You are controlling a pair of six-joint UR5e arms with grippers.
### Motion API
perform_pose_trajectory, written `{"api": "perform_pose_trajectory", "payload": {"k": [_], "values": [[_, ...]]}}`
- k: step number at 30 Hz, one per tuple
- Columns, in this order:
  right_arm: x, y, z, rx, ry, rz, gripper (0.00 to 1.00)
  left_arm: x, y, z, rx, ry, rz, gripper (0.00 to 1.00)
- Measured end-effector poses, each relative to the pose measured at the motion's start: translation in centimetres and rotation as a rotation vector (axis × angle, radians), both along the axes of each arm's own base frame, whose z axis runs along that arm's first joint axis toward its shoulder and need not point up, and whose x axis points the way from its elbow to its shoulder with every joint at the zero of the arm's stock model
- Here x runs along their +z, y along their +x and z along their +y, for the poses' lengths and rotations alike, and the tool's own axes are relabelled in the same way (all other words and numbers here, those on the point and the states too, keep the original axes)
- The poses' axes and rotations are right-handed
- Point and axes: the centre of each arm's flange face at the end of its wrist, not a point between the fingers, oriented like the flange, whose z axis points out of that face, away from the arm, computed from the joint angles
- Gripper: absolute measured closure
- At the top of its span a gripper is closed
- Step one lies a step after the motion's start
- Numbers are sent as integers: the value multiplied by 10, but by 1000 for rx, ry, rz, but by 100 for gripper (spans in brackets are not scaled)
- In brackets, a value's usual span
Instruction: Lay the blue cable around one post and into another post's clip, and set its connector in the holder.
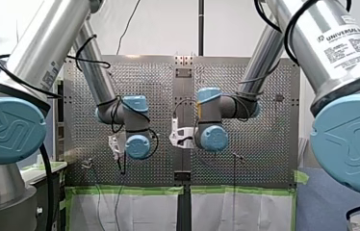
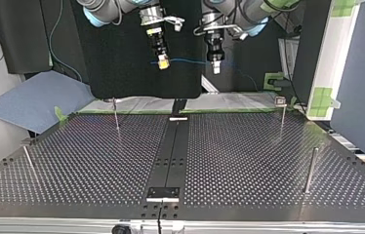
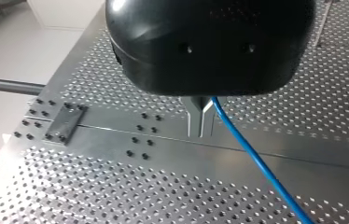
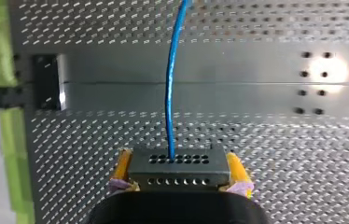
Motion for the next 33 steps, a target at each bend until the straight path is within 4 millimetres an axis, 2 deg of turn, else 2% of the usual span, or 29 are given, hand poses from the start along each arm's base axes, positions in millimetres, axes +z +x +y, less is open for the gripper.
{"api": "perform_pose_trajectory", "payload": {"k": [11, 17, 24, 27, 33], "values": [[46, 4, 0, 47, 19, -115, 100, 30, 21, 21, 31, -42, -10, 100], [90, 13, -5, 69, -8, -171, 100, 49, 33, 37, 45, -50, -15, 100], [151, 25, -13, 85, -79, -251, 100, 73, 47, 63, 95, -75, -21, 100], [171, 29, -15, 95, -97, -271, 100, 84, 51, 74, 111, -99, -27, 100], [192, 38, -20, 115, -110, -278, 100, 108, 62, 96, 152, -148, -49, 100]]}}
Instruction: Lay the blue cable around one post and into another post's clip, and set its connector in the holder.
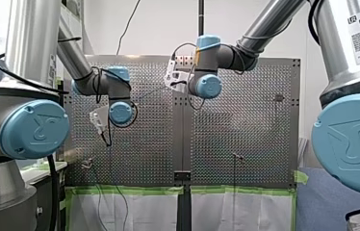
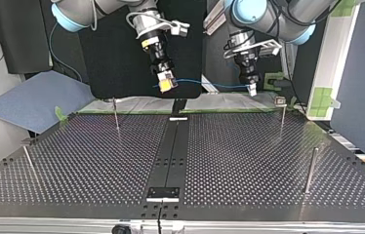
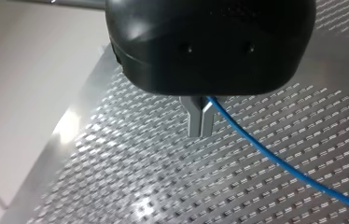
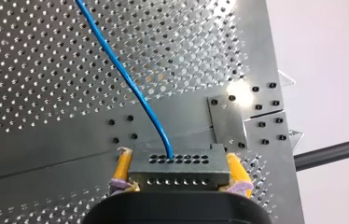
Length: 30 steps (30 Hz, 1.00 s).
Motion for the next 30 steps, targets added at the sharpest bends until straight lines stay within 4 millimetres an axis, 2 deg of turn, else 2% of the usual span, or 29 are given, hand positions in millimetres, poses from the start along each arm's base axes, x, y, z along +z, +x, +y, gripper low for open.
{"api": "perform_pose_trajectory", "payload": {"k": [14, 25, 30], "values": [[31, 15, -6, 37, -21, 5, 100, 94, 39, 47, 126, -95, -136, 100], [65, 30, -11, 69, -60, -17, 100, 145, 24, 66, 184, -115, -186, 100], [76, 36, -13, 85, -76, -29, 100, 181, 20, 71, 180, -127, -250, 100]]}}
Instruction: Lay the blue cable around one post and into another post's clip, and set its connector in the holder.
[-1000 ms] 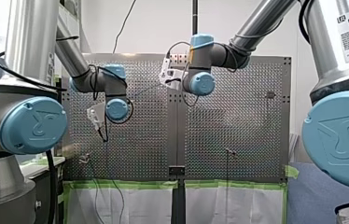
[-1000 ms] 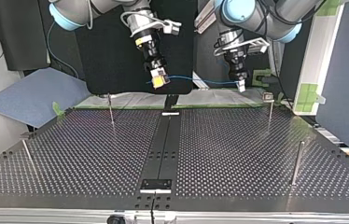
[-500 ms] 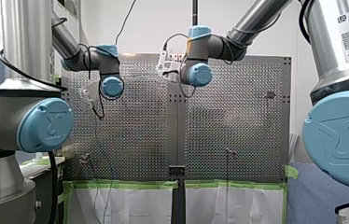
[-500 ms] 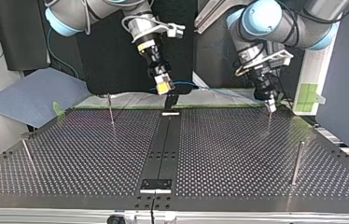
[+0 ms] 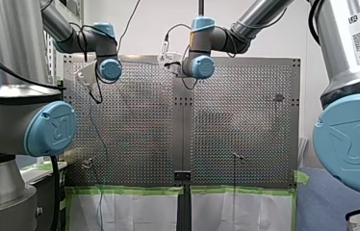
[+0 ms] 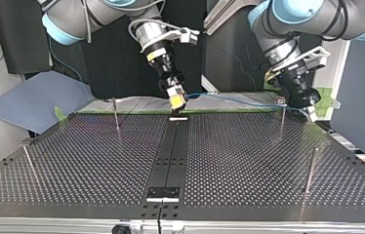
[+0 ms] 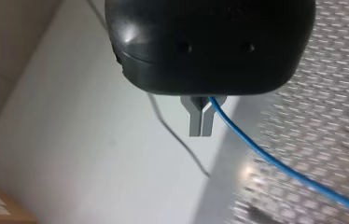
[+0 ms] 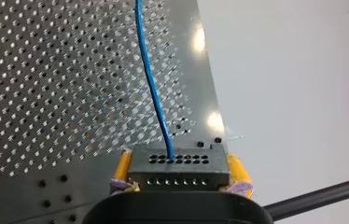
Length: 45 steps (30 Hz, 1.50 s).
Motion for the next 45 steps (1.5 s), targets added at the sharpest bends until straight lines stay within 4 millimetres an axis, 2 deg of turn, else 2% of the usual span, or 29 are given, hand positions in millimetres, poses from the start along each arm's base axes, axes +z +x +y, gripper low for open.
{"api": "perform_pose_trajectory", "payload": {"k": [5, 15, 19, 26, 34, 41, 45], "values": [[12, 6, -2, 18, -17, -14, 100, 27, 5, 7, 11, -1, -28, 100], [34, 19, -12, 32, -42, -36, 100, 43, 35, 18, 39, -11, -16, 100], [32, 28, -17, 45, -38, -27, 100, 57, 42, 21, 42, -16, -42, 100], [24, 39, -25, 54, -41, -25, 100, 96, 52, 44, 27, -46, -132, 100], [19, 50, -32, 59, -32, -15, 100, 93, 70, 73, 13, -57, -132, 100], [19, 55, -36, 59, -29, -11, 100, 80, 101, 104, 13, -41, -103, 100], [28, 60, -42, 57, -36, -19, 100, 74, 119, 123, 17, -27, -86, 100]]}}
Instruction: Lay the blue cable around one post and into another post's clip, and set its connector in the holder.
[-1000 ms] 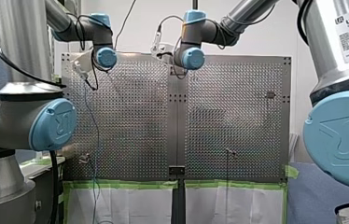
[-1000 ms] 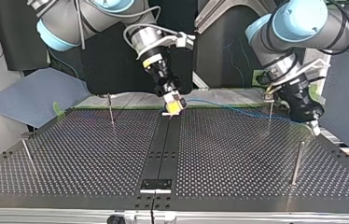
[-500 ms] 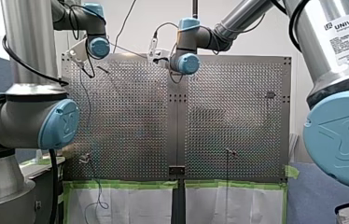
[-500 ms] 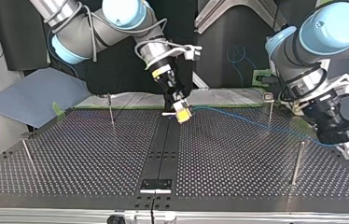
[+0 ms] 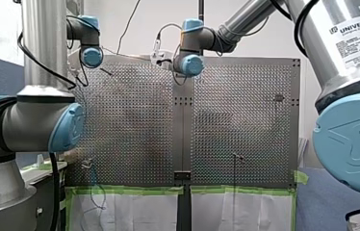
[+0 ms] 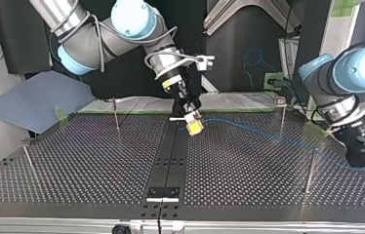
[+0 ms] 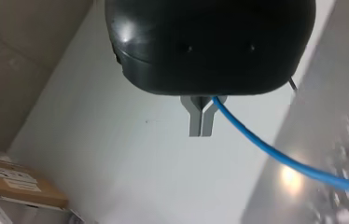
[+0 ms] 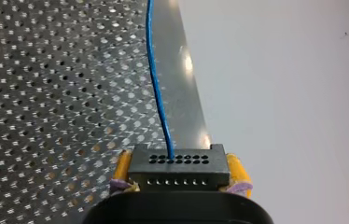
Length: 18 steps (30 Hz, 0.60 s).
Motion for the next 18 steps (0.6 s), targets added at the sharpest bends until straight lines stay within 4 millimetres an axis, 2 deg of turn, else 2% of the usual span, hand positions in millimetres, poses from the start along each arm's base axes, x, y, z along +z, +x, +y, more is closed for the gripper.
{"api": "perform_pose_trajectory", "payload": {"k": [6, 9, 14, 18], "values": [[25, 3, -12, -9, -22, -26, 100, -5, 12, 29, 27, 10, 13, 100], [31, 6, -17, -12, -25, -29, 100, -9, 20, 45, 48, 13, 24, 100], [26, 16, -24, -9, -7, -7, 100, -19, 32, 66, 69, 22, 50, 100], [20, 26, -30, -8, 3, 9, 100, -25, 38, 71, 53, 33, 67, 100]]}}
